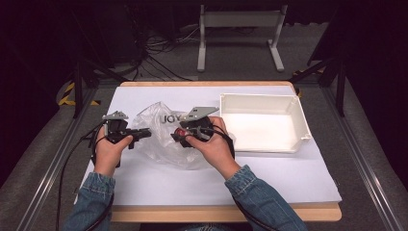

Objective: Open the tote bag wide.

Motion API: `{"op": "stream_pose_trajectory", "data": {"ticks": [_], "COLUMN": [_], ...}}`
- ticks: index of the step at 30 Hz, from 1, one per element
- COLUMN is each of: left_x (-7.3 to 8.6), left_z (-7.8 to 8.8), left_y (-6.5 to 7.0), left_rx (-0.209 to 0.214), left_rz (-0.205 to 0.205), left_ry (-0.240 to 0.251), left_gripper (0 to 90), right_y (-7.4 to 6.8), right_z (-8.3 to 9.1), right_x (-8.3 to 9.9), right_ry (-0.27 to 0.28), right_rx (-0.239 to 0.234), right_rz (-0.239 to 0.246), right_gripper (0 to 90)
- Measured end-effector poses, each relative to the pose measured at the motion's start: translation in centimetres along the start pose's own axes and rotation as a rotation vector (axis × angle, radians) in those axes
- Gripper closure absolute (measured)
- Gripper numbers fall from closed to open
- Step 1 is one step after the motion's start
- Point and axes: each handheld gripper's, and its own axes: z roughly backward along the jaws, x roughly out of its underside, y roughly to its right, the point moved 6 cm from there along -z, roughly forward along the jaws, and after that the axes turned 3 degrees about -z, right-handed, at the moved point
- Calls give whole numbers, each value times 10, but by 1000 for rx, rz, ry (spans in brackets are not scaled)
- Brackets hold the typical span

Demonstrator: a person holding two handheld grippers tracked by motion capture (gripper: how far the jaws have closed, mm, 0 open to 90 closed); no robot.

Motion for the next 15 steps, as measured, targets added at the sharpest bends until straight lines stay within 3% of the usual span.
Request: {"op": "stream_pose_trajectory", "data": {"ticks": [3, 8, 15], "left_x": [2, 6, 11], "left_z": [-1, -4, -9], "left_y": [-1, -4, -7], "left_rx": [4, -2, 1], "left_rz": [4, 2, 17], "left_ry": [-14, -40, -71], "left_gripper": [856, 860, 861], "right_y": [6, 18, 29], "right_z": [-9, -19, -24], "right_x": [5, 17, 30], "right_ry": [2, -13, -24], "right_rx": [25, 46, 87], "right_rz": [-9, -57, -99], "right_gripper": [231, 80, 42]}}
